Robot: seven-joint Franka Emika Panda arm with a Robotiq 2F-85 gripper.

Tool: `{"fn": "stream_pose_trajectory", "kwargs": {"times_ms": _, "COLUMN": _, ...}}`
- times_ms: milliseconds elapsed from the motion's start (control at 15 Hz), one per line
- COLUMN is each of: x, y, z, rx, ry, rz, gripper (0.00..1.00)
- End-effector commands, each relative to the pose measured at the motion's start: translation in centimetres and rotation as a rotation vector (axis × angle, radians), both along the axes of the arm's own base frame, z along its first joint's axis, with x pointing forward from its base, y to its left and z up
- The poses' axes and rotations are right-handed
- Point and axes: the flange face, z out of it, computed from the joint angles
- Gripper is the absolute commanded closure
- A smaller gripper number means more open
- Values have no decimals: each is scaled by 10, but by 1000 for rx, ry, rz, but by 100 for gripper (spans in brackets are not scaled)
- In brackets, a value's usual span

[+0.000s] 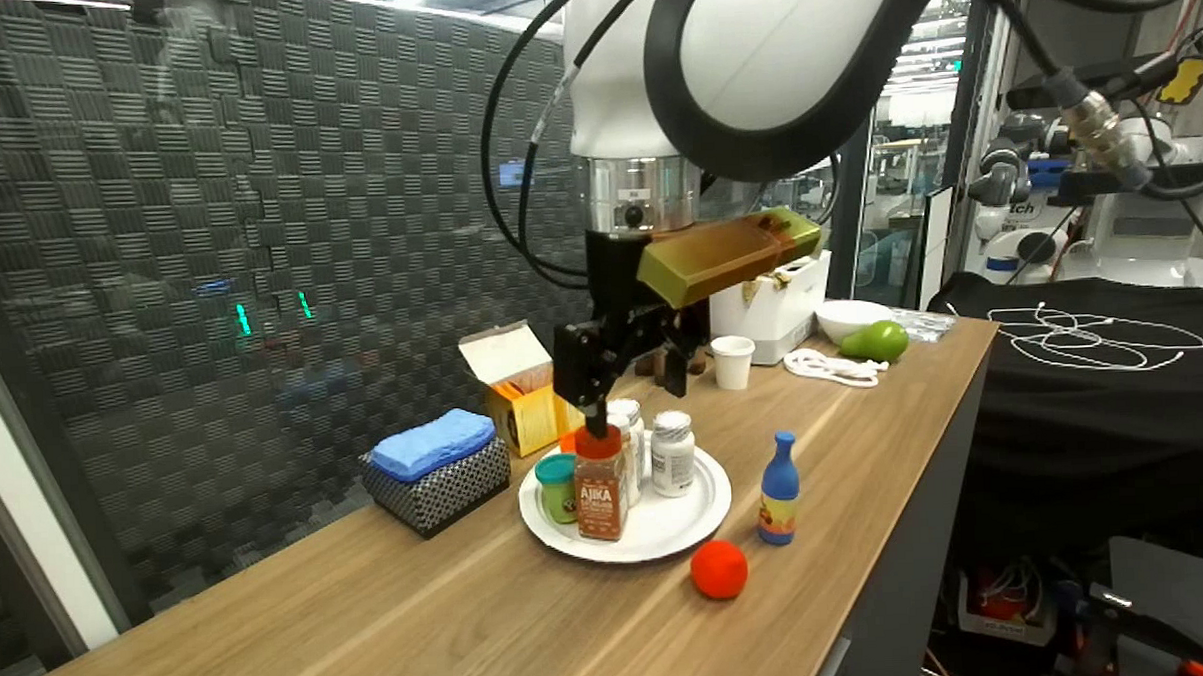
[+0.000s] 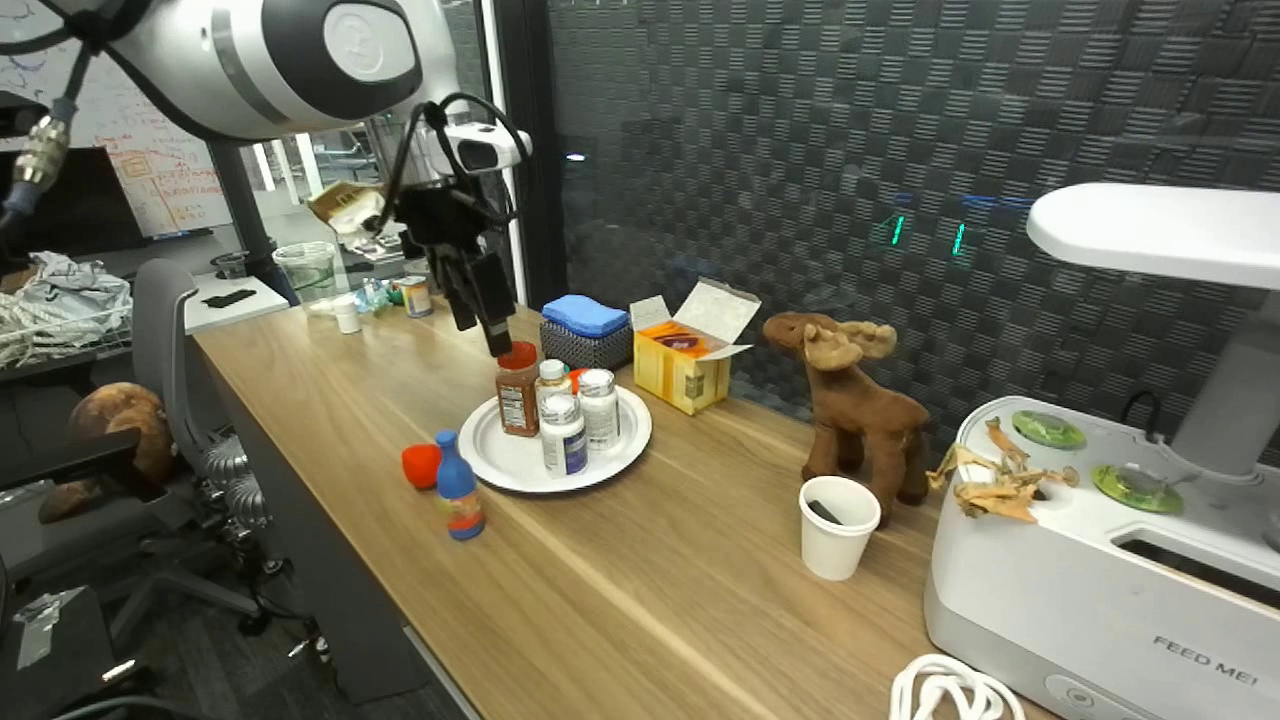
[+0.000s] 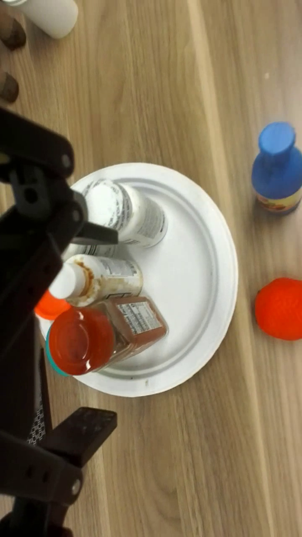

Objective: Put the bottles on the tray

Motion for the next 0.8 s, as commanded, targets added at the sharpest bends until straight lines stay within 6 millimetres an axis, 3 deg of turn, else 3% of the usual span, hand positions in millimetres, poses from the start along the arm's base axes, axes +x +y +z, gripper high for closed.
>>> {"fn": "stream_pose_trajectory", "kwargs": {"times_ms": 0, "x": -37, "y": -28, "z": 17, "rx": 28, "ry": 3, "rz": -55, "gripper": 0}}
{"fn": "stream_pose_trajectory", "kwargs": {"times_ms": 400, "x": -76, "y": -64, "z": 21, "rx": 48, "ry": 11, "rz": -171, "gripper": 0}}
{"fn": "stream_pose_trajectory", "kwargs": {"times_ms": 733, "x": -86, "y": -80, "z": 3, "rx": 85, "ry": 67, "rz": -240, "gripper": 0}}
